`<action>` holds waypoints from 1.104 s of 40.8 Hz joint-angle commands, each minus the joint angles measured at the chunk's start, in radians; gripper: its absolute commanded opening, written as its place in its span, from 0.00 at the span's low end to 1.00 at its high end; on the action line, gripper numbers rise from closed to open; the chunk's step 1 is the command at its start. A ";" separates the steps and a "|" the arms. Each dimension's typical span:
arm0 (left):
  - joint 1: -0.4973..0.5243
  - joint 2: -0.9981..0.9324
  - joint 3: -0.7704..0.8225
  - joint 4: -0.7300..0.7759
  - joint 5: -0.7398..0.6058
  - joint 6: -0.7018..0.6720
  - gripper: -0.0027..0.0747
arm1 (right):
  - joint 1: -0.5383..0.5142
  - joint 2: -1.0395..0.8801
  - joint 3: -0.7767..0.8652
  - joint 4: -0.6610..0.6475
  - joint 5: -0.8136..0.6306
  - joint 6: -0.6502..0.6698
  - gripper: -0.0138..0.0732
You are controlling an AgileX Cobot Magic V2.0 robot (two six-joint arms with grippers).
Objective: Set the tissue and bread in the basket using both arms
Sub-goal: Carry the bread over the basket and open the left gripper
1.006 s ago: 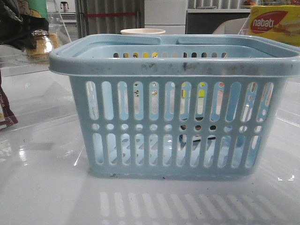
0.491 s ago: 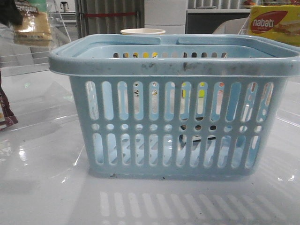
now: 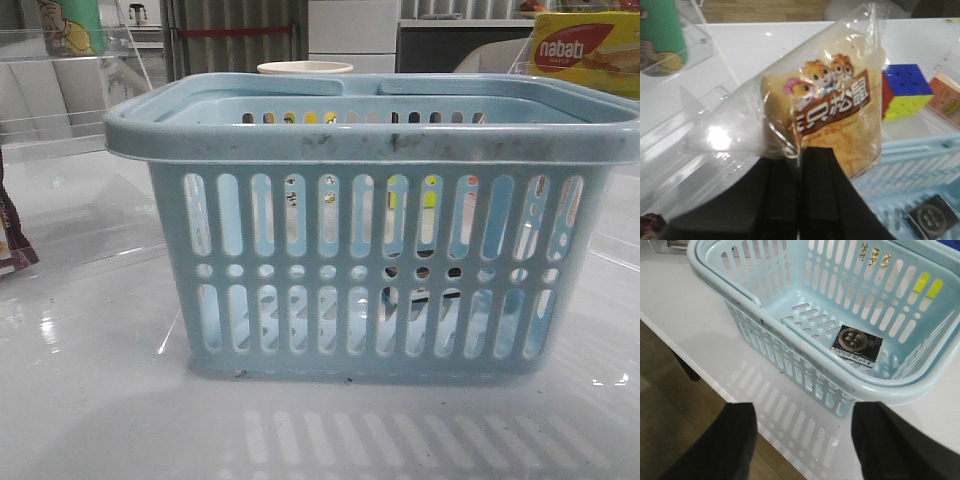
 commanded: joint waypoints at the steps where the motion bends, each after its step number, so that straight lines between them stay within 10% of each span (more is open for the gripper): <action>1: -0.078 -0.048 -0.036 -0.008 -0.034 0.059 0.15 | 0.001 -0.004 -0.026 -0.001 -0.063 -0.007 0.75; 14: -0.309 0.022 -0.036 -0.007 -0.019 0.178 0.15 | 0.001 -0.004 -0.026 -0.001 -0.063 -0.007 0.75; 28: -0.344 0.168 -0.036 0.004 -0.021 0.178 0.16 | 0.001 -0.004 -0.026 -0.001 -0.063 -0.007 0.75; 40: -0.344 0.215 -0.036 0.006 -0.021 0.178 0.63 | 0.001 -0.004 -0.026 -0.001 -0.063 -0.007 0.75; 45: -0.344 0.196 -0.038 0.010 -0.004 0.178 0.65 | 0.001 -0.004 -0.026 -0.001 -0.063 -0.007 0.75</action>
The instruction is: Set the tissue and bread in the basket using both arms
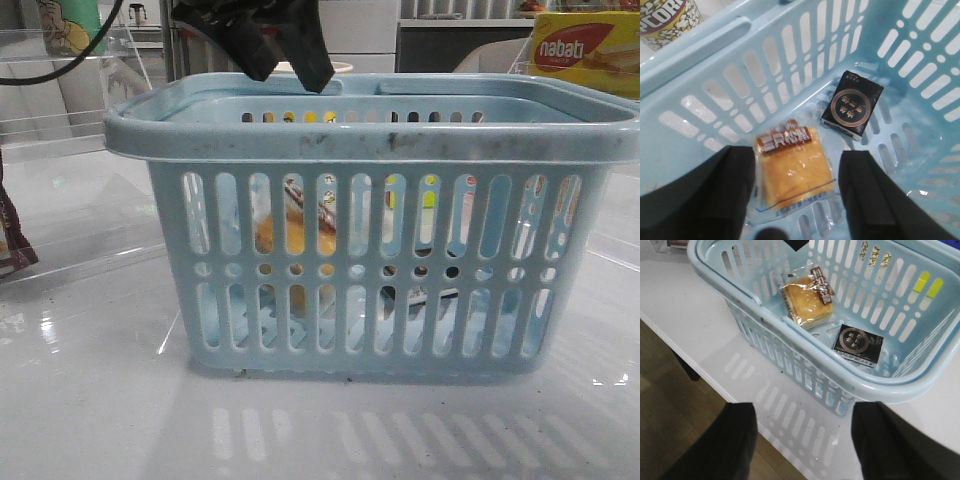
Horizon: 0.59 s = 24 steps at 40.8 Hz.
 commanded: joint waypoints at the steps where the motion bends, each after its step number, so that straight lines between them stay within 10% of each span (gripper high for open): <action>1: -0.008 -0.070 -0.041 0.005 -0.039 0.001 0.65 | 0.001 -0.004 -0.026 -0.001 -0.065 -0.007 0.75; 24: -0.008 -0.501 0.084 0.022 0.039 0.001 0.65 | 0.001 -0.004 -0.026 -0.001 -0.065 -0.007 0.75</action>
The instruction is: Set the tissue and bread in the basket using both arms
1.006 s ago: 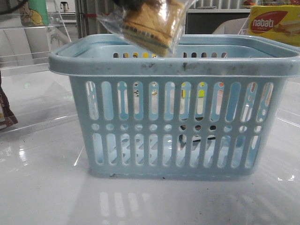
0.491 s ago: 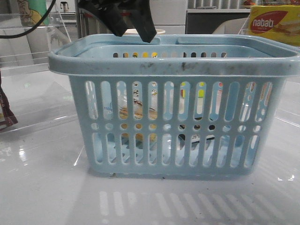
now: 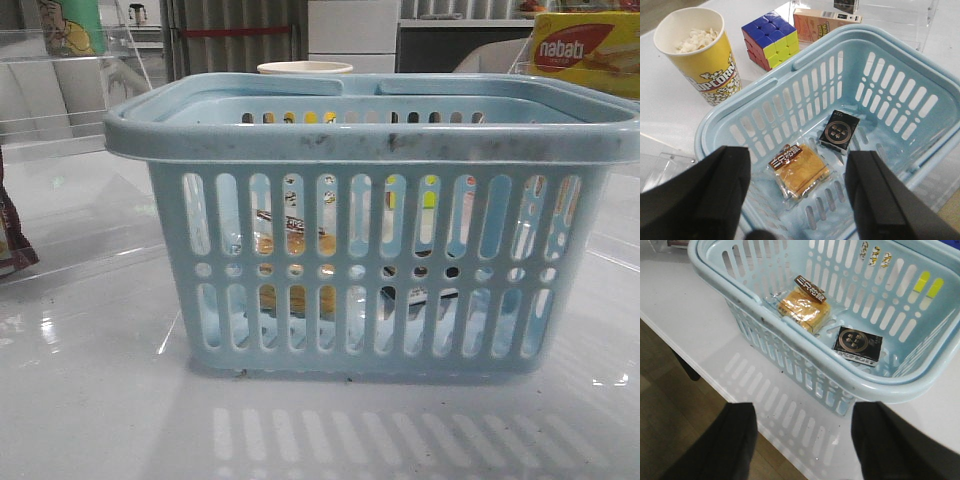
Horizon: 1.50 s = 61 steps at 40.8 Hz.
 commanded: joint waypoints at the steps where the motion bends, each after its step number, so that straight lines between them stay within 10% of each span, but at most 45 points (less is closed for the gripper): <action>1: -0.008 -0.106 0.041 -0.003 -0.065 -0.001 0.65 | 0.001 -0.004 -0.026 -0.001 -0.065 -0.007 0.75; 42: -0.008 -0.763 0.698 0.011 -0.122 -0.025 0.65 | 0.001 -0.004 -0.026 -0.001 -0.013 -0.007 0.75; 57: -0.008 -0.763 0.707 0.011 -0.125 -0.025 0.25 | 0.001 -0.004 -0.026 -0.001 -0.002 -0.007 0.21; 61: -0.008 -0.763 0.707 0.011 -0.125 -0.025 0.15 | 0.001 -0.004 -0.026 -0.001 -0.002 -0.007 0.22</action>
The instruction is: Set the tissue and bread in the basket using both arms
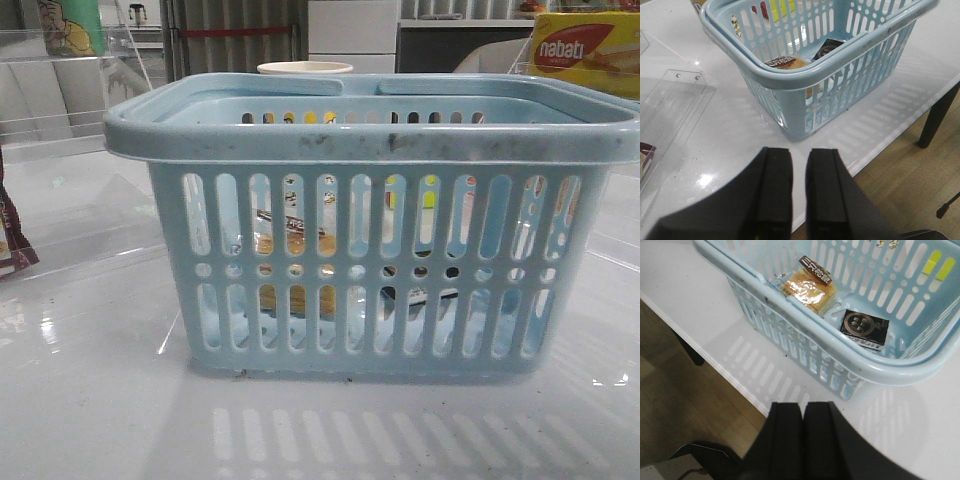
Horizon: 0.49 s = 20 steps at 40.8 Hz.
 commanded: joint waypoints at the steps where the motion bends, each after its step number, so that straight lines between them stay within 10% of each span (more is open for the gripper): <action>1: -0.008 0.003 -0.025 -0.005 -0.083 -0.012 0.16 | 0.001 -0.004 -0.026 -0.001 -0.058 -0.007 0.22; 20: -0.008 0.003 -0.025 -0.012 -0.081 -0.012 0.15 | 0.001 -0.004 -0.026 -0.001 -0.057 -0.007 0.22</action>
